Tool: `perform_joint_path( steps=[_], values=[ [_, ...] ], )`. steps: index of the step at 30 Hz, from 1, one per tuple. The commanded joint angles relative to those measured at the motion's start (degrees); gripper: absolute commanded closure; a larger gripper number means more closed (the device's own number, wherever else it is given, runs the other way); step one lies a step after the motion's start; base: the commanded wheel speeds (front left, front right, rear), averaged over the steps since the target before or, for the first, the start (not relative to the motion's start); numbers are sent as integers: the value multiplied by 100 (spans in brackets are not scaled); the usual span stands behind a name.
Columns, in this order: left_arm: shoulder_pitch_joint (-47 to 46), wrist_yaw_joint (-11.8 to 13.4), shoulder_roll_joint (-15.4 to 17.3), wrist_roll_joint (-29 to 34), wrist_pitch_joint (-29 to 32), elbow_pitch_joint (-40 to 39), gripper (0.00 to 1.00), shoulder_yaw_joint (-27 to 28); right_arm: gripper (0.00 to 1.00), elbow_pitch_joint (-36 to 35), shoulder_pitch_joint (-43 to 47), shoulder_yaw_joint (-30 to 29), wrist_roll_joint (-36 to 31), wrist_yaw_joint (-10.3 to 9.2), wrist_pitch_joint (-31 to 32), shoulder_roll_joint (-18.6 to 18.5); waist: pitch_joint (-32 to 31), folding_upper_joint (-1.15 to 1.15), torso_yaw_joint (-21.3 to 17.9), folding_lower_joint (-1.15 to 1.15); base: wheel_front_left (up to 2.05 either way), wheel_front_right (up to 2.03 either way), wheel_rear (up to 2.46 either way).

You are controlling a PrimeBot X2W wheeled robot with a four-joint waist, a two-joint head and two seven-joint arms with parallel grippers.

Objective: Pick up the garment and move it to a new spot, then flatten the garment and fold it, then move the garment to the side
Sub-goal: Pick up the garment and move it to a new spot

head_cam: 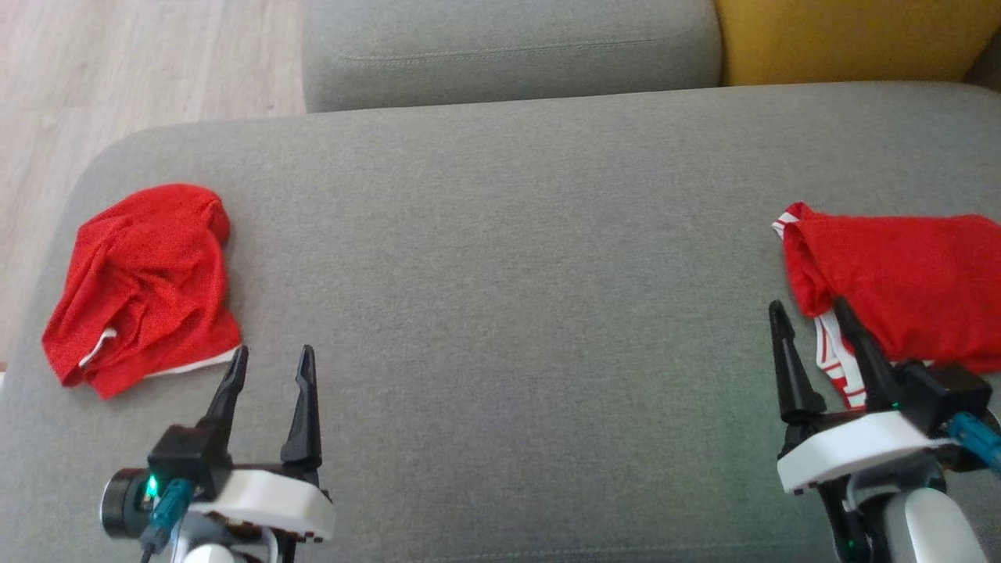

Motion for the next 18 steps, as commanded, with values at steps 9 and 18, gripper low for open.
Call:
perform_joint_path(
  steps=[9,18],
  values=[
    [-608,-34,7,-53,-122,-38,0,265,0,-403,-137,89,-102,-5,77,-54,90,0,660,0,0,0,0],
    [-900,-129,-153,-28,-156,192,0,238,0,-583,-160,235,-118,-5,189,-45,51,0,1727,0,0,0,0]
  ],
)
